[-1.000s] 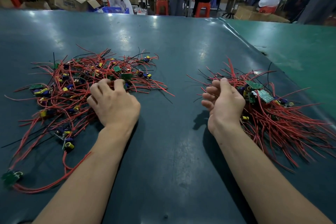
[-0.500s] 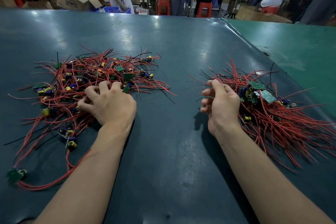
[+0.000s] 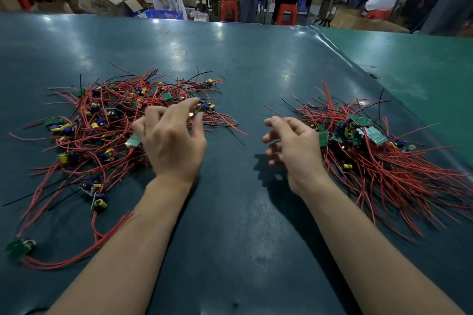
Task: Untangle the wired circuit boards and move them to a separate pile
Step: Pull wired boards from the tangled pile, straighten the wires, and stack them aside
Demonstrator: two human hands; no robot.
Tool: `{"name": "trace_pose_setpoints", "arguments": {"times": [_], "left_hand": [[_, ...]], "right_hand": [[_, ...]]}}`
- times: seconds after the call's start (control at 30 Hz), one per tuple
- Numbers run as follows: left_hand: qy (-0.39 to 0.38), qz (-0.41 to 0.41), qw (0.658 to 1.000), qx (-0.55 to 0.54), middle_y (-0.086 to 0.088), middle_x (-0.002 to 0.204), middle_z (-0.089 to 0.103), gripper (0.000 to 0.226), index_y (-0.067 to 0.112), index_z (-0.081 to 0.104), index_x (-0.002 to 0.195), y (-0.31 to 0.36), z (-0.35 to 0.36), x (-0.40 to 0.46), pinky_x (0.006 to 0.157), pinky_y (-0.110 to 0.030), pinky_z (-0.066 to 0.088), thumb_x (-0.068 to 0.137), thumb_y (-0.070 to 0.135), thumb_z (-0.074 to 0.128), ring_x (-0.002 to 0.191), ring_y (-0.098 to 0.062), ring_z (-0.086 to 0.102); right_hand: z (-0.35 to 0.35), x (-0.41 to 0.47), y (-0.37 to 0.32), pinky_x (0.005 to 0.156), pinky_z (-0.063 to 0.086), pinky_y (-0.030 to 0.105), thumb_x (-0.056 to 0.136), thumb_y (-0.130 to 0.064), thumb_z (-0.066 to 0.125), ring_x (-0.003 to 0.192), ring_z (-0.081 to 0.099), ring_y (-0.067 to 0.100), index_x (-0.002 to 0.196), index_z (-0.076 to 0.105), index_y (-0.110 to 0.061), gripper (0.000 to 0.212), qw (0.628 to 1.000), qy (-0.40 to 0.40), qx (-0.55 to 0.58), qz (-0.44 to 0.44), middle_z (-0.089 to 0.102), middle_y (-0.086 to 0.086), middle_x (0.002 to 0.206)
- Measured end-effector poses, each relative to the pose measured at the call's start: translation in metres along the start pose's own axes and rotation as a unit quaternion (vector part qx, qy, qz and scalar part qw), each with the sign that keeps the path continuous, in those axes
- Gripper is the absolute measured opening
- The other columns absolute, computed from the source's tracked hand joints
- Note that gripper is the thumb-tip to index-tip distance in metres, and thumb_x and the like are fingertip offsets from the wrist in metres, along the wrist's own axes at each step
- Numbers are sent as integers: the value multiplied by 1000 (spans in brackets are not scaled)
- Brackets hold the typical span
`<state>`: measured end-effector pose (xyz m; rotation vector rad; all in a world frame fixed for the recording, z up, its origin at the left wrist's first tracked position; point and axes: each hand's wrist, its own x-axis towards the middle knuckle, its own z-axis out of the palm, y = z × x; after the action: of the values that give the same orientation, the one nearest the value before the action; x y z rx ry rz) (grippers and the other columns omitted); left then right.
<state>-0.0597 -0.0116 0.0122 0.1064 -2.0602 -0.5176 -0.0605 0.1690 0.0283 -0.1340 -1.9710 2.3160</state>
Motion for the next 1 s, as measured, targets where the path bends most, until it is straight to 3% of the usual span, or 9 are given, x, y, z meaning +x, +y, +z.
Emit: {"name": "trace_pose_setpoints", "arguments": {"times": [0.13,0.23,0.37,0.47,0.57,0.67,0.8,0.9,1.0], "left_hand": [[-13,214,967,-136,0,98,74,15,10,74,103,18,-2,-7,74,-40,46,90,13,69,77,-29,62],[-91,288,929,-213,-6,102,73,18,3,73,105,28,-1,-14,74,-40,52,88,7,69,76,-31,62],[-78,215,936,-269,-13,98,67,11,-1,70,94,31,1,-17,79,-34,52,84,3,69,86,-27,62],[-60,114,950,-284,-4,78,57,17,5,62,76,30,2,-18,64,-19,44,85,15,73,68,-14,52],[-167,-7,937,-308,2,73,63,25,12,65,92,29,4,-19,56,-25,48,84,34,74,58,-12,57],[-215,-38,909,-355,2,81,70,22,12,69,101,28,4,-17,61,-33,54,86,28,73,65,-11,65],[-233,-43,884,-403,-5,86,72,20,7,67,102,28,5,-17,69,-39,58,85,14,75,72,-17,70],[-250,-71,859,-441,-10,85,71,21,1,63,98,28,5,-17,69,-43,59,82,5,75,74,-25,70],[-250,-97,832,-486,-14,81,68,19,1,60,92,31,5,-16,66,-41,58,79,0,73,70,-31,67]], "right_hand": [[9,-7,2,36,43,20,97,-32,56,45,57,10,93,65,-14,20,991,-129,18,34,65,0,74],[6,-5,1,38,44,20,96,-21,59,52,59,9,90,67,-10,15,990,-134,44,2,67,0,71],[3,-2,1,43,47,19,94,-10,60,54,61,11,88,67,-4,11,991,-103,75,-35,70,2,70],[4,-3,2,48,51,21,94,-11,61,63,68,15,89,71,-7,13,992,-89,79,-43,74,6,81],[5,-2,2,60,56,25,94,-12,60,75,70,16,93,74,-8,14,990,-89,102,-37,75,7,88],[7,-4,4,79,59,34,93,-11,61,89,70,23,100,73,-2,17,989,-102,98,-35,75,12,95],[7,-6,2,72,59,30,94,-11,60,86,70,17,101,73,-3,17,989,-122,72,-31,75,9,91],[5,-7,0,56,56,26,95,-14,60,78,69,11,96,75,-12,15,990,-133,40,-33,75,3,87],[2,-4,0,46,49,23,94,-18,62,68,67,12,86,76,-17,16,995,-87,-8,-48,75,0,82]]}}
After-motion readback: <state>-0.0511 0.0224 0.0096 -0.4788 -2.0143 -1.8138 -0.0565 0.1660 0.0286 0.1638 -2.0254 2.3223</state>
